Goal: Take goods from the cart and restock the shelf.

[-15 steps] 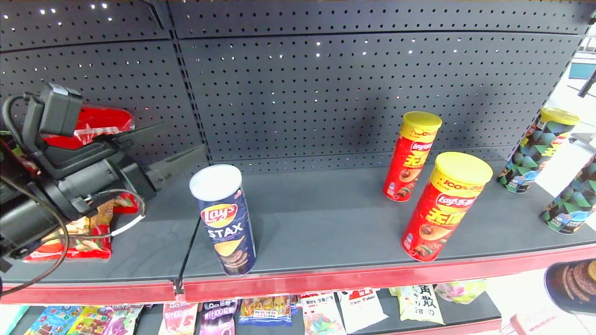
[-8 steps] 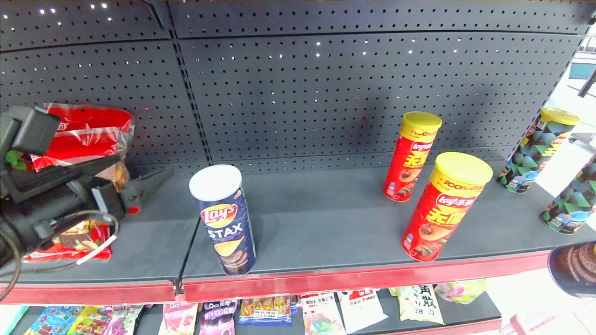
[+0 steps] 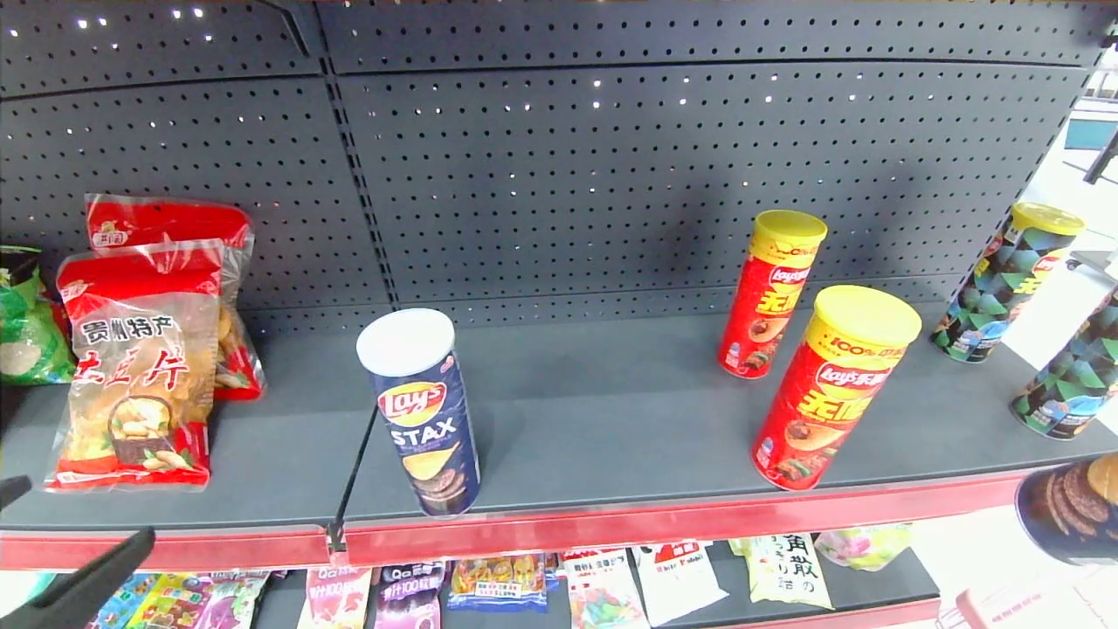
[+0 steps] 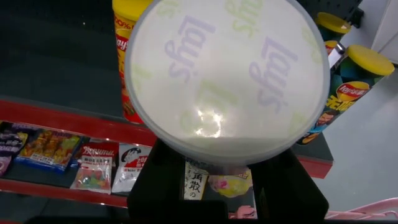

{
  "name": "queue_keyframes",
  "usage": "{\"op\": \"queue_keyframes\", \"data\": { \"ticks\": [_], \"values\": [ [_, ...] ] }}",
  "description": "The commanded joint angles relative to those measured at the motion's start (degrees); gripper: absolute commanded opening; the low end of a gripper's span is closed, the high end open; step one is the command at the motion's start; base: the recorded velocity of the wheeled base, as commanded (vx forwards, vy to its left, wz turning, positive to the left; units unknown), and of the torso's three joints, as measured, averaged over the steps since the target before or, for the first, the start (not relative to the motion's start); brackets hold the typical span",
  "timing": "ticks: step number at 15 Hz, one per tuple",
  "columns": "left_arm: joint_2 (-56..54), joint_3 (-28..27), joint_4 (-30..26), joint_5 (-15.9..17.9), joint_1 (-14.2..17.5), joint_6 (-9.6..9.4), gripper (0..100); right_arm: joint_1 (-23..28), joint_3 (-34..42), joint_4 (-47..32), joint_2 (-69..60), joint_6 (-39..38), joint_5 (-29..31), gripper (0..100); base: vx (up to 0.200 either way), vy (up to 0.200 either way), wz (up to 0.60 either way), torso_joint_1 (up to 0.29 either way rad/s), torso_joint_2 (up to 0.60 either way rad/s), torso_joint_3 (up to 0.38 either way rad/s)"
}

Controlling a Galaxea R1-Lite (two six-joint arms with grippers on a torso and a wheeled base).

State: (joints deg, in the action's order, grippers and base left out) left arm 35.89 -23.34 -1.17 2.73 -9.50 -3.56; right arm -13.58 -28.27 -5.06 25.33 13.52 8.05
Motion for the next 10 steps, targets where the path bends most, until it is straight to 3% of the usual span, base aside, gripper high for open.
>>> {"op": "queue_keyframes", "data": {
  "ticks": [1,4,6,10],
  "values": [
    [-11.1,3.39,-4.54,-0.36,0.0,-2.59,100,0.05,0.67,-0.13,0.6,-0.34,0.04,0,0.0,0.0,0.0,0.0,0.0,0.0],
    [-10.93,3.13,-7.18,-0.09,-0.17,-3.82,100,0.13,-0.56,-1.01,2.18,-0.42,0.04,0,0.0,0.0,0.0,0.0,0.0,0.0],
    [-10.14,3.13,-6.92,-0.27,-0.08,-6.46,100,-0.13,-0.91,-0.65,3.67,-0.42,-0.84,0,0.0,0.0,0.0,0.0,0.0,0.0],
    [-9.79,3.13,-6.92,-1.59,0.0,-8.83,100,-0.22,-1.17,-0.83,3.76,0.02,-3.12,0,0.0,0.0,0.0,0.0,0.0,0.0]
  ]
}}
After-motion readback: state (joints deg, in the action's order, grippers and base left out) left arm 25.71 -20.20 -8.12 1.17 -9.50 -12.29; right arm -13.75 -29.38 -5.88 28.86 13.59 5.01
